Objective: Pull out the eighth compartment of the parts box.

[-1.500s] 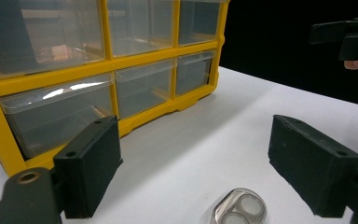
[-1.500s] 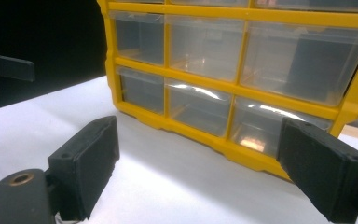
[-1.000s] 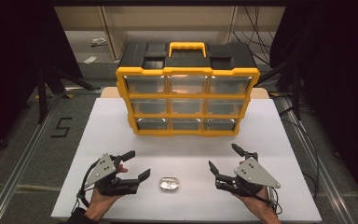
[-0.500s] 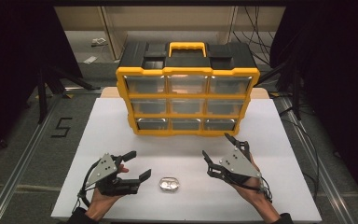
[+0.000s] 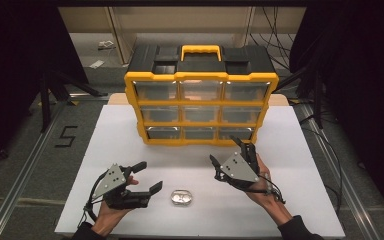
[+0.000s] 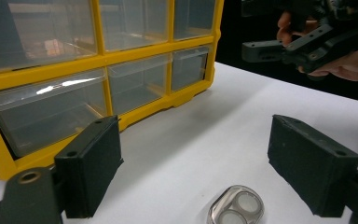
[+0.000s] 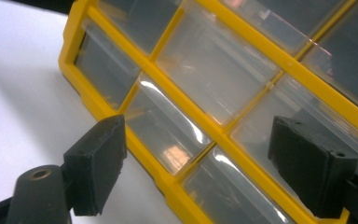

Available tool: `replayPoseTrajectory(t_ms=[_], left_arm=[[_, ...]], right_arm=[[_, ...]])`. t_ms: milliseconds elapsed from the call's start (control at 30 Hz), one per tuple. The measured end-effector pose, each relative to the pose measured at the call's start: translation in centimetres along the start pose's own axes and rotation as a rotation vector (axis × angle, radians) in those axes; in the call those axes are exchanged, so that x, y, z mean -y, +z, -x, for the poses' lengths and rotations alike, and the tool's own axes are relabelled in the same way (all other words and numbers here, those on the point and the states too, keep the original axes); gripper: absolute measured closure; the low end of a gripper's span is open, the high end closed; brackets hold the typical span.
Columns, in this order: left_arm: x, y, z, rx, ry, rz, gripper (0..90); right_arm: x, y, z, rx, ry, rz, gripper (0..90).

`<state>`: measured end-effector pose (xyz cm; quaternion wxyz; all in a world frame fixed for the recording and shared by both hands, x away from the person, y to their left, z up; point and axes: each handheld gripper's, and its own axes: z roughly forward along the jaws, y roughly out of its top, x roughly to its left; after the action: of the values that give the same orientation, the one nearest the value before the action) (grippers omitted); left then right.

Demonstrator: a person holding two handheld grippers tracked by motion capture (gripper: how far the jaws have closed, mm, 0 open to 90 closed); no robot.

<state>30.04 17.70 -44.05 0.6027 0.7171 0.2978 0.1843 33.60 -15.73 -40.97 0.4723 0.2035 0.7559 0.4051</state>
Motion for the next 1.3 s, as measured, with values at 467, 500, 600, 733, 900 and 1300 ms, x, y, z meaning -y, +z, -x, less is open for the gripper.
replayPoseTrajectory(t_ms=[467, 500, 600, 733, 900, 1300], left_arm=[[0.1, 0.2, -0.2, -0.001, -0.005, -0.005, 17.2], [0.1, 0.2, -0.2, -0.001, -0.006, -0.006, 17.2], [0.1, 0.1, -0.2, -0.004, -0.001, -0.003, 17.2], [0.0, 0.1, -0.1, 0.000, 0.000, 0.000, 17.2], [0.0, 0.0, -0.1, 0.002, 0.002, 0.003, 17.2], [0.0, 0.0, -0.1, 0.004, 0.007, 0.003, 17.3]], right_arm=[[0.3, 3.7, -0.9, 0.042, -0.201, -0.046, 24.7], [0.3, 4.1, -1.1, 0.044, -0.222, -0.048, 25.1], [0.5, 4.9, -1.5, 0.057, -0.276, -0.060, 26.3], [0.8, 5.9, -2.0, 0.080, -0.325, -0.077, 27.6], [1.0, 6.9, -2.2, 0.098, -0.364, -0.081, 28.4], [1.6, 9.4, -3.0, 0.148, -0.523, -0.088, 34.3]])
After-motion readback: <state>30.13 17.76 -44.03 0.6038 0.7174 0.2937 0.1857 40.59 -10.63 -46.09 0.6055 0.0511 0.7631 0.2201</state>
